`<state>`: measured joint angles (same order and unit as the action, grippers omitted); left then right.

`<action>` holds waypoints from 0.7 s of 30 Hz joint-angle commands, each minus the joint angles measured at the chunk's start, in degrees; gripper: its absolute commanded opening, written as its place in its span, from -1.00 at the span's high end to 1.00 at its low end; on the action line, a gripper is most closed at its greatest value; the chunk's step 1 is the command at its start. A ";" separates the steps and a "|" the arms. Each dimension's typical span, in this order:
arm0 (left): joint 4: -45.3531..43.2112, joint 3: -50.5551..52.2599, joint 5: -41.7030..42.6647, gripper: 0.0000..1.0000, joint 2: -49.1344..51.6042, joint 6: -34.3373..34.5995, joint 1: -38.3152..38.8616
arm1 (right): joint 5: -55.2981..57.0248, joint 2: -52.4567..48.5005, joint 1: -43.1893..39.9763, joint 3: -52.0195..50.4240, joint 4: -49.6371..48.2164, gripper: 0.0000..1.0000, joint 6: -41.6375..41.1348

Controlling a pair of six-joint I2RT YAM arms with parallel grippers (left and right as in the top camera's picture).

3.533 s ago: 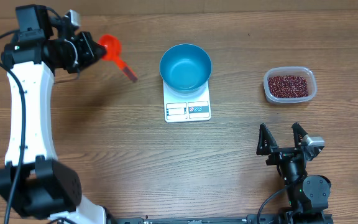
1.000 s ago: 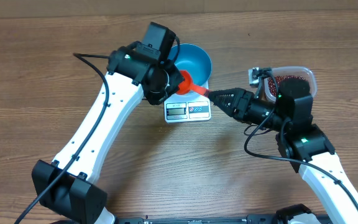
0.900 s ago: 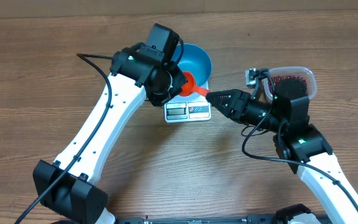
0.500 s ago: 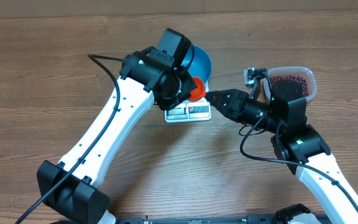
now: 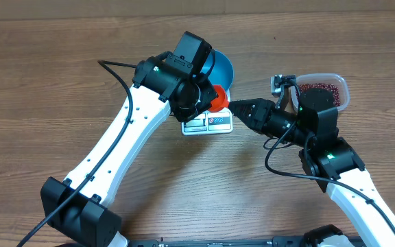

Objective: Scoop item into bowl and weigh 150g on scale
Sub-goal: 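Reach the right gripper toward the red scoop held by the left gripper, then grasp the scoop handle with the right gripper and release the left gripper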

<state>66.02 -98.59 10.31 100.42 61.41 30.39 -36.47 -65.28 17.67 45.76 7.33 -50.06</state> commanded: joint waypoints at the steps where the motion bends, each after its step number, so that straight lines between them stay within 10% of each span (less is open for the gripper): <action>1: -0.02 0.26 0.28 0.91 0.46 0.59 0.48 | 0.59 -0.52 0.28 1.25 -0.17 0.73 -0.98; 21: -0.26 0.26 0.28 0.89 0.46 0.59 0.48 | 0.68 -2.05 0.28 1.25 -0.20 0.93 -1.18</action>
<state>66.02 -98.59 10.07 100.47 61.41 30.41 -36.21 -66.83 17.67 45.76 7.18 -51.22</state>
